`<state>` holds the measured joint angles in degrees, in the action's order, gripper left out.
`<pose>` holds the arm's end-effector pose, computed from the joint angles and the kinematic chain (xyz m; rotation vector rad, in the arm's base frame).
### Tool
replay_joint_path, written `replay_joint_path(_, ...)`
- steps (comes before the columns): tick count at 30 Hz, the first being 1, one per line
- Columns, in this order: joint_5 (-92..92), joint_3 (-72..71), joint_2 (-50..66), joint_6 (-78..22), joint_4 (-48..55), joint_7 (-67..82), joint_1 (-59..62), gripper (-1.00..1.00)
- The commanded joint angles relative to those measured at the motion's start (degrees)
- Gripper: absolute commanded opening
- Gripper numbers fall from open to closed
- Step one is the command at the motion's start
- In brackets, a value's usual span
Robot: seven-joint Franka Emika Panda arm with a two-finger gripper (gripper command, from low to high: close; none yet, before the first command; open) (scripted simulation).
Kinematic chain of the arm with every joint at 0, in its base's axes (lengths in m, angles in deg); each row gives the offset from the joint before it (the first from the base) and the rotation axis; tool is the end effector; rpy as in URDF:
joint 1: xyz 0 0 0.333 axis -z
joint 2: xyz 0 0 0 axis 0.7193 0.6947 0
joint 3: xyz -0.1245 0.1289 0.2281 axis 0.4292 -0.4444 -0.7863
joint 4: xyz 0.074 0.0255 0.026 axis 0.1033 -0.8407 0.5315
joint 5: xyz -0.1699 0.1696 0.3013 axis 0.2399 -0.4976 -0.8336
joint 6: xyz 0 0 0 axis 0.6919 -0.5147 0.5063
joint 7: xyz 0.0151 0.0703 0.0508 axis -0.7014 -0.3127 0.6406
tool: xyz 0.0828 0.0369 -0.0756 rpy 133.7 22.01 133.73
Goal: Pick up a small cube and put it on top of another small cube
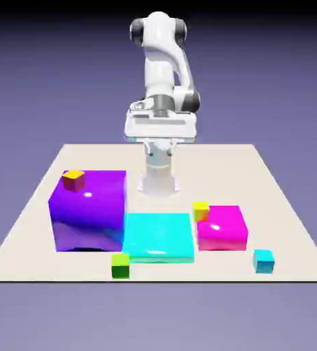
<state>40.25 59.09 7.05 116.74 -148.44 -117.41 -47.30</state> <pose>0.4107 0.0124 0.4295 -2.5509 0.8538 -1.0399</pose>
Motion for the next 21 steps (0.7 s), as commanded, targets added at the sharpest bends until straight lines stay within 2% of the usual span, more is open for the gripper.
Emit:
replay_joint_path(1,0.7,-0.2,1.3,-0.3,0.8,2.5,-0.5,0.00)
replay_joint_path(21,15.7,-4.5,27.1,-7.2,16.6,52.3,-10.7,0.00)
